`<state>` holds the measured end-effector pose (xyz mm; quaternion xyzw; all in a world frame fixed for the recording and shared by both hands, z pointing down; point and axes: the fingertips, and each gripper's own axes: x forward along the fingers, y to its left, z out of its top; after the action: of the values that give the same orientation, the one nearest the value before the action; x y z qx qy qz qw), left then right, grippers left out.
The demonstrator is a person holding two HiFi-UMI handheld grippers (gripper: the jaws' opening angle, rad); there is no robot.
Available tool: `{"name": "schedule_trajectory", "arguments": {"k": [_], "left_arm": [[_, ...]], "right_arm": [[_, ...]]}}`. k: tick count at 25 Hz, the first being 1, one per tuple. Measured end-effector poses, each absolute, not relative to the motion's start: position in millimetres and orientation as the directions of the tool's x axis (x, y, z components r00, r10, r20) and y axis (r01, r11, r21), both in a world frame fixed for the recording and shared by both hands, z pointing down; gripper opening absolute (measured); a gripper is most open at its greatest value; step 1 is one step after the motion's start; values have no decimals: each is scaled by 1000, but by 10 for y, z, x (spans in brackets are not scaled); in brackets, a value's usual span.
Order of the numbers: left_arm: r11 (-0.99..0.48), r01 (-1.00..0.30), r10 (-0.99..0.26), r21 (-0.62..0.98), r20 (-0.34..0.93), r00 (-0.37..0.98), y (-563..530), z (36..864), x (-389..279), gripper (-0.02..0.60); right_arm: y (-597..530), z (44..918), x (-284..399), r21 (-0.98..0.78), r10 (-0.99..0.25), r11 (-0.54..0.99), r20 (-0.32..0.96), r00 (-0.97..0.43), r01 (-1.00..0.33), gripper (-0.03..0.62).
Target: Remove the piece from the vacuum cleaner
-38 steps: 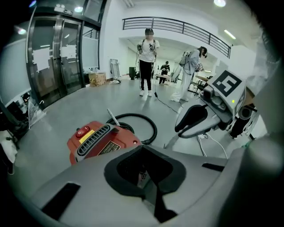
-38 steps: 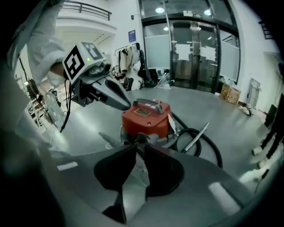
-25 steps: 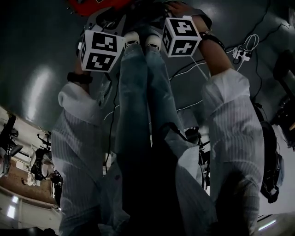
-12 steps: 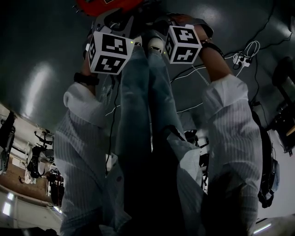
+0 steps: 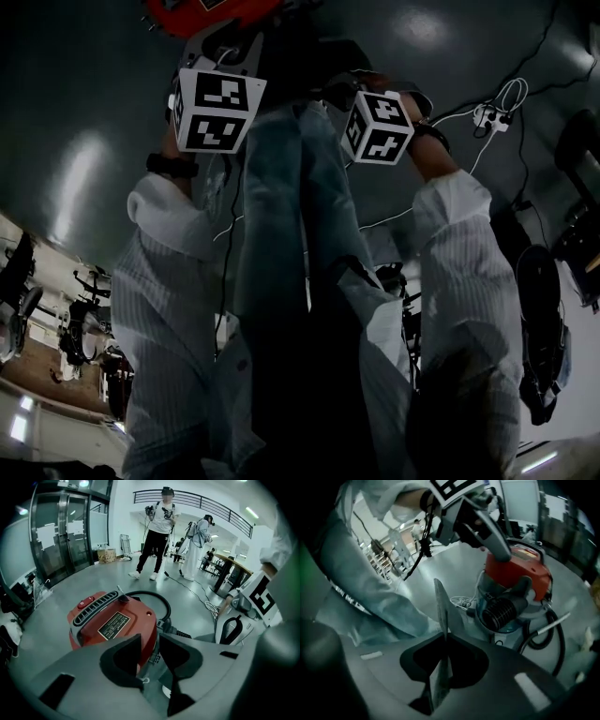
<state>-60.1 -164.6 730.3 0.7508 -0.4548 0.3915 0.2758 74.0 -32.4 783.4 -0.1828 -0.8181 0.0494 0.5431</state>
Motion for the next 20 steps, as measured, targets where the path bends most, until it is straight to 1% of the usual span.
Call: {"name": "schedule_trajectory", "arguments": {"k": [3, 5, 9, 10, 12, 13, 20], "left_arm": [[-413, -907, -494, 85, 816, 301, -1627, 7107, -561, 121], [-377, -920, -542, 108, 779, 313, -1680, 6841, -522, 121], [-275, -948, -662, 159, 684, 307, -1776, 6028, -550, 118], [-250, -951, -682, 182, 664, 307, -1759, 5794, -566, 105], [-196, -956, -722, 219, 627, 292, -1707, 5302, -609, 39], [-174, -958, -741, 228, 610, 280, -1677, 5058, -627, 18], [-132, -975, -794, 179, 570, 212, -1416, 3649, -682, 5]], "right_arm": [[-440, 7585, 771, -323, 303, 946, 845, -440, 32, 24], [-598, 7359, 817, -344, 249, 933, 825, -507, -101, 23], [-919, 6598, 786, -369, 98, 880, 756, -647, -299, 24], [-966, 6360, 754, -376, 61, 864, 738, -673, -334, 23], [-1017, 5891, 697, -374, -4, 844, 713, -701, -385, 23], [-1033, 5665, 676, -370, -33, 835, 705, -708, -407, 24], [-1092, 4111, 596, -316, -217, 794, 651, -727, -520, 25]]}}
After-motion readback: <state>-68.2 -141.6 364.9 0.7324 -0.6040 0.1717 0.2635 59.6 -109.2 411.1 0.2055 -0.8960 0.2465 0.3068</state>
